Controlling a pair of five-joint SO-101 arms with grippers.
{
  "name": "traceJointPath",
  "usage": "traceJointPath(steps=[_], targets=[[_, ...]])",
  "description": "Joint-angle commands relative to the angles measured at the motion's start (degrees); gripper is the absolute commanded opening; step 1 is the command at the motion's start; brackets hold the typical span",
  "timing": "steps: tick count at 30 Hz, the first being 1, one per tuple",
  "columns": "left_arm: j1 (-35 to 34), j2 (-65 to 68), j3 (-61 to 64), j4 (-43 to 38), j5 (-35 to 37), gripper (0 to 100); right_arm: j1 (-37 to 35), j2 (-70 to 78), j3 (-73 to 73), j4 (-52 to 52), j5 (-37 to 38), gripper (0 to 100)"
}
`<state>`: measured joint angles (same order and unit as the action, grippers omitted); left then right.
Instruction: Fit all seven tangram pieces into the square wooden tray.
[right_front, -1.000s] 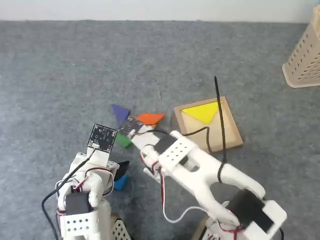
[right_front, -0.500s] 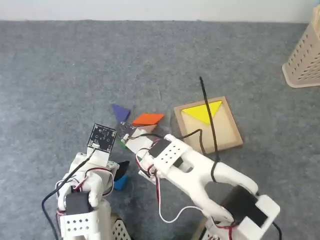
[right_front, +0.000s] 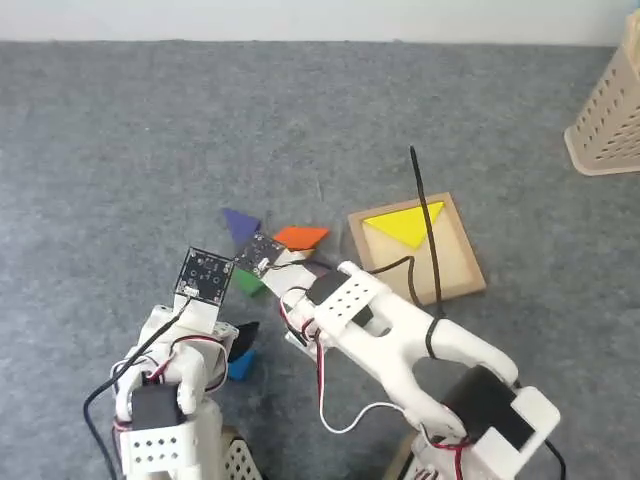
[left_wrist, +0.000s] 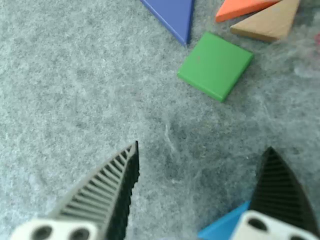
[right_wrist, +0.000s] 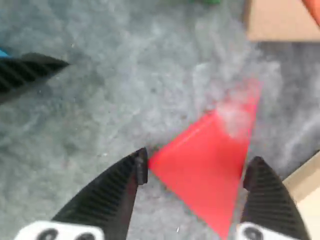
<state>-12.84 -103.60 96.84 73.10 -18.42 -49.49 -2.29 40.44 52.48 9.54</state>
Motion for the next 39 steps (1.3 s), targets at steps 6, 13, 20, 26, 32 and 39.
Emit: traceJointPath(steps=[6,13,20,26,32,39], targets=[[0.00,-0.79,-0.31,0.00,-0.18,35,0.84,-0.75,-0.97,-0.40,0.62,20.6],[0.00,-0.79,-0.31,0.00,-0.18,35,1.10,-2.68,-0.97,0.57,0.53,16.8],[0.00,-0.79,-0.31,0.00,-0.18,35,1.10,-10.07,-0.97,4.88,-0.97,14.8],[0.00,-0.79,-0.31,0.00,-0.18,35,1.10,-13.49,0.44,5.76,-0.70,14.8],[0.00,-0.79,-0.31,0.00,-0.18,35,4.70,-14.99,0.62,5.85,-0.62,14.7],[0.00,-0.79,-0.31,0.00,-0.18,35,12.62,-16.31,0.26,5.85,-0.35,14.7]])
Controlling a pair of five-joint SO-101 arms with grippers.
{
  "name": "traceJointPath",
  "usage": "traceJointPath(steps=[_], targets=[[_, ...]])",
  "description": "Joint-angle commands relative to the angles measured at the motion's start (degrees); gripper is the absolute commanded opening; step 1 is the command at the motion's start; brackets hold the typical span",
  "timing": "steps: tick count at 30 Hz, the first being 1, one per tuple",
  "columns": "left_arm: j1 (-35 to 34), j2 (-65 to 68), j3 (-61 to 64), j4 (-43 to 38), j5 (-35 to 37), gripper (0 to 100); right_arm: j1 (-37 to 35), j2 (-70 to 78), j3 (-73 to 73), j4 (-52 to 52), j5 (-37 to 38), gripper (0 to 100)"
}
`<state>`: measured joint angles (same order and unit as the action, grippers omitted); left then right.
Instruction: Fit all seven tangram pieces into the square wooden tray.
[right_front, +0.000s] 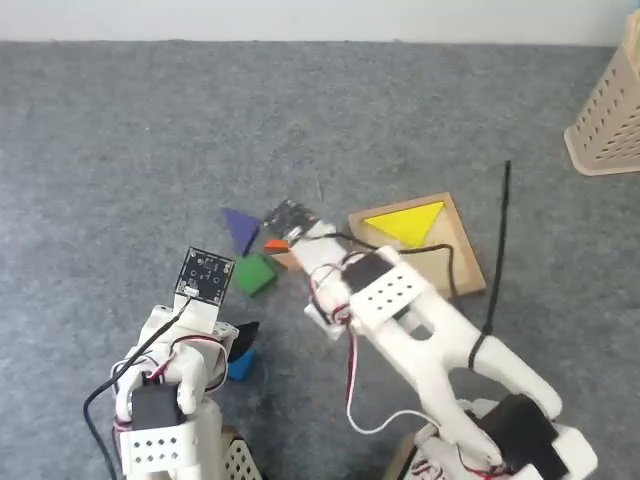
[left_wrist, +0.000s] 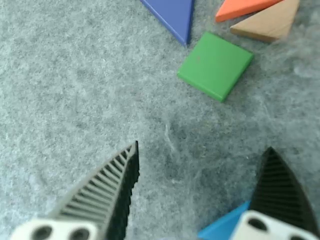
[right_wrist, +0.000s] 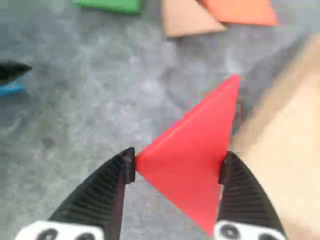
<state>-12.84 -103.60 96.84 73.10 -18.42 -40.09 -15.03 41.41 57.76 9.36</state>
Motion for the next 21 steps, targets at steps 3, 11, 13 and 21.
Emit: traceJointPath(steps=[3,11,13,21], targets=[[0.00,-0.79,-0.31,0.00,-0.18,35,5.58,-3.74,-0.70,0.22,2.29,14.7],[0.00,-0.79,-0.31,0.00,-0.18,35,14.99,-3.03,-2.99,-0.04,4.84,14.8],[0.00,-0.79,-0.31,0.00,-0.18,35,16.92,-3.03,-2.90,-0.92,6.15,14.8],[0.00,-0.79,-0.31,0.00,-0.18,35,23.96,-3.03,-3.25,-3.82,16.00,14.8]])
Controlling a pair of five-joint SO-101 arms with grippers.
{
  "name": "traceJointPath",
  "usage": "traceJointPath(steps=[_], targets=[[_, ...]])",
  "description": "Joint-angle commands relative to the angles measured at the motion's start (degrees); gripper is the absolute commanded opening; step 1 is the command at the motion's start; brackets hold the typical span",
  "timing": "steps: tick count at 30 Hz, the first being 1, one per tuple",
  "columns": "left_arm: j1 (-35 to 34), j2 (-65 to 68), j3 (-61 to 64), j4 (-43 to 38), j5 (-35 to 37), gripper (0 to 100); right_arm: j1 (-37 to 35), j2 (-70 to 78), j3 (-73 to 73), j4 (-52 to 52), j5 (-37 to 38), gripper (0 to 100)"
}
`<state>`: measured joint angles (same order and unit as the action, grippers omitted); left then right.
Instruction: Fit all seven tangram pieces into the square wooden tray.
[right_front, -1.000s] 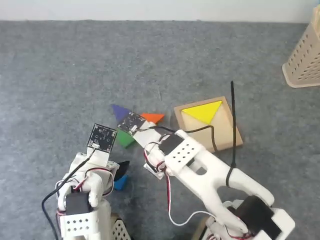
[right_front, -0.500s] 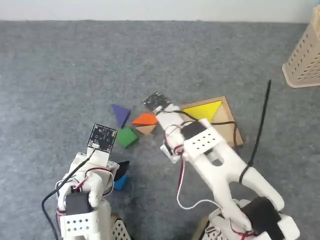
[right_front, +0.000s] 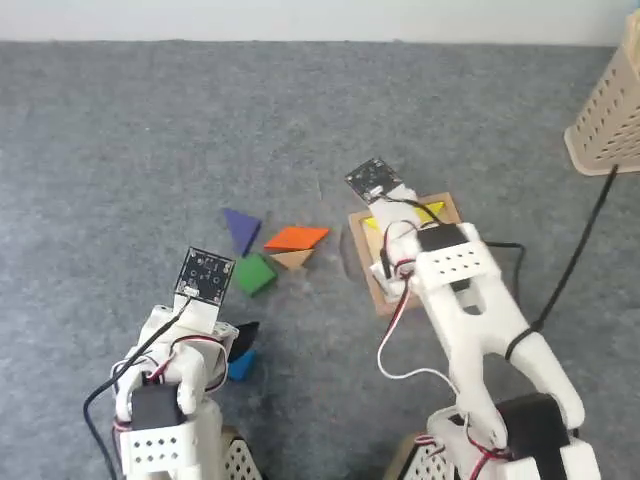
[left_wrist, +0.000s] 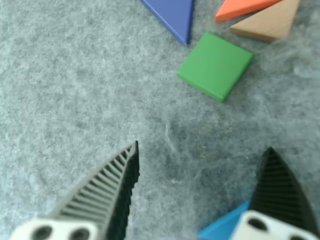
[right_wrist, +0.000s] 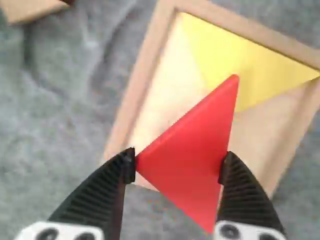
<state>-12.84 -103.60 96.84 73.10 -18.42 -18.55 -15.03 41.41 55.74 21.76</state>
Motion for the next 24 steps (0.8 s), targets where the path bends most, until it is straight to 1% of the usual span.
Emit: traceJointPath(steps=[1,5,11,15,16,19,24], targets=[[0.00,-0.79,-0.31,0.00,-0.18,35,2.95,-2.95,-3.52,-2.68,4.31,14.8],[0.00,-0.79,-0.31,0.00,-0.18,35,3.47,0.92,-6.59,-3.21,6.95,14.8],[0.00,-0.79,-0.31,0.00,-0.18,35,7.08,11.56,-15.47,-3.21,6.77,14.8],[0.00,-0.79,-0.31,0.00,-0.18,35,7.69,15.34,-16.97,-3.47,6.68,15.2],[0.00,-0.79,-0.31,0.00,-0.18,35,7.60,15.69,-16.97,-3.65,6.59,16.4],[0.00,-0.79,-0.31,0.00,-0.18,35,7.96,15.78,-18.02,-3.38,2.46,22.9],[0.00,-0.79,-0.31,0.00,-0.18,35,9.27,15.87,-18.81,-3.12,2.20,28.9]])
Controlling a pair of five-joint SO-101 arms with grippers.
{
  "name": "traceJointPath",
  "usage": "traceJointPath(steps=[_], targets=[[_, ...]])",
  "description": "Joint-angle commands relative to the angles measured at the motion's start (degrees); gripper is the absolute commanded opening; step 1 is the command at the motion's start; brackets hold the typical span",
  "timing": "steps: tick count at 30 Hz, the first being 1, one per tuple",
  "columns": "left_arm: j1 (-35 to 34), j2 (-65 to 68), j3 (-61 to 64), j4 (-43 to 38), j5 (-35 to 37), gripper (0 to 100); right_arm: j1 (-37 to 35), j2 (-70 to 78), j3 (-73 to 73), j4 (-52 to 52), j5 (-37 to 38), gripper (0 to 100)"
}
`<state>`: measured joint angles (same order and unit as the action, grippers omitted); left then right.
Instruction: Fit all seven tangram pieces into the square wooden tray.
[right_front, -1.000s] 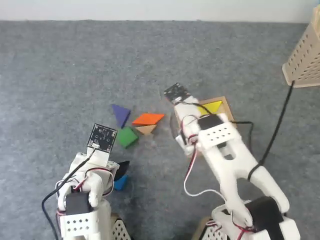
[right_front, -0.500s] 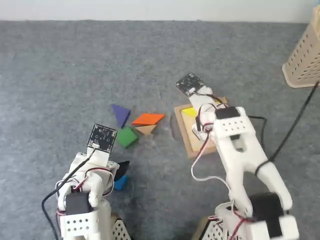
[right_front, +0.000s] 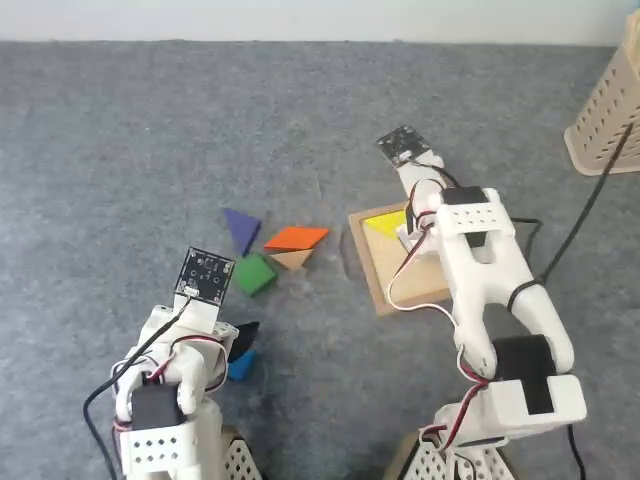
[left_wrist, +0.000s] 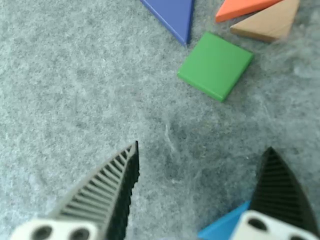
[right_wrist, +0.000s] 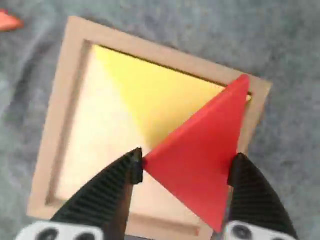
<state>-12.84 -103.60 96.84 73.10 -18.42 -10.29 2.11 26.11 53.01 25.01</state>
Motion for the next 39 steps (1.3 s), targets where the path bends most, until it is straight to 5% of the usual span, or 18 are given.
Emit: traceJointPath(steps=[1,9,18,39], targets=[[0.00,-0.79,-0.31,0.00,-0.18,35,1.27,-1.19,-3.52,-0.40,-1.05,29.3],[0.00,-0.79,-0.31,0.00,-0.18,35,1.45,-1.36,-3.52,-0.40,-1.49,29.0],[0.00,-0.79,-0.31,0.00,-0.18,35,6.20,-1.36,-7.12,-2.24,-9.58,10.7],[0.09,-0.79,-0.31,0.00,-0.18,35,8.40,6.29,-5.10,-3.21,-10.11,10.2]])
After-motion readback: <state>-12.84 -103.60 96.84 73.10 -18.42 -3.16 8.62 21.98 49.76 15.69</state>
